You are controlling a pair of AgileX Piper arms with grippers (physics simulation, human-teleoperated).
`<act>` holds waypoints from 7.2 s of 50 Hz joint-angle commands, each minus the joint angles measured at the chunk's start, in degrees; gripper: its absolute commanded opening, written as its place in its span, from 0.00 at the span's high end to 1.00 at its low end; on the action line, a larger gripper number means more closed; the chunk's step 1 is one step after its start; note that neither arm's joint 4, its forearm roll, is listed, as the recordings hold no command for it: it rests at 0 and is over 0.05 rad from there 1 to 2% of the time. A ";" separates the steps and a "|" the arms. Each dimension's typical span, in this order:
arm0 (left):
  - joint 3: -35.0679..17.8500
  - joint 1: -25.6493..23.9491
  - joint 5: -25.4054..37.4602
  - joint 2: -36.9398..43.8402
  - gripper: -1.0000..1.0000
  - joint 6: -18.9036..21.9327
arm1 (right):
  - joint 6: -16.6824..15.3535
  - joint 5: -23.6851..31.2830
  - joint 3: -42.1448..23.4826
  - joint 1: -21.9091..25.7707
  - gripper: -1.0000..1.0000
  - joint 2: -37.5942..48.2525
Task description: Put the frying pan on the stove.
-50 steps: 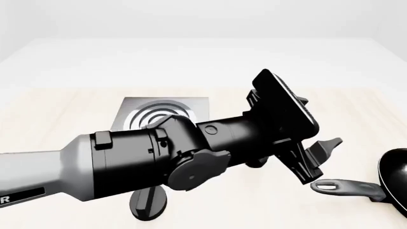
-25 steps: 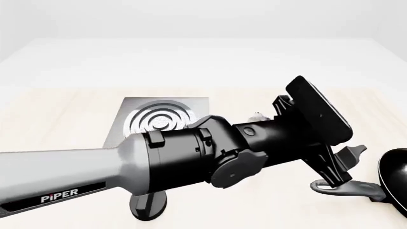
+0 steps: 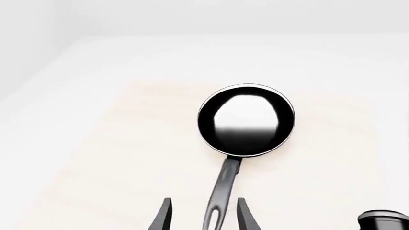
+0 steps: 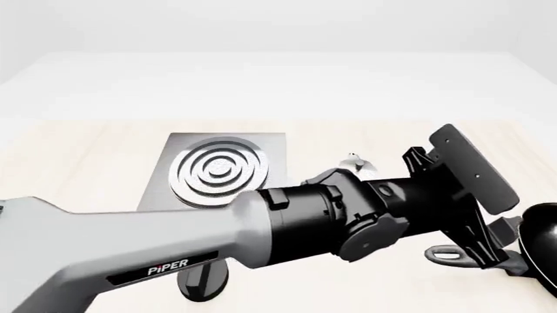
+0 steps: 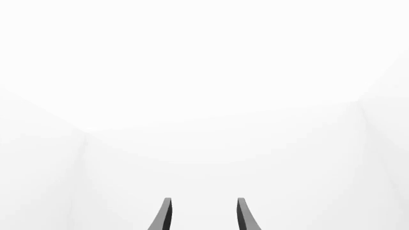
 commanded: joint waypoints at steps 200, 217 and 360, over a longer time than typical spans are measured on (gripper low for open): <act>-44.60 1.72 26.07 36.71 1.00 1.40 | 2.18 -94.71 92.31 -0.59 0.00 0.00; -39.44 2.98 23.06 30.49 1.00 0.48 | 1.88 -94.78 92.31 -0.51 0.00 0.00; 16.55 28.74 10.04 -25.69 1.00 5.64 | -2.32 -2.36 2.78 1.55 0.00 0.00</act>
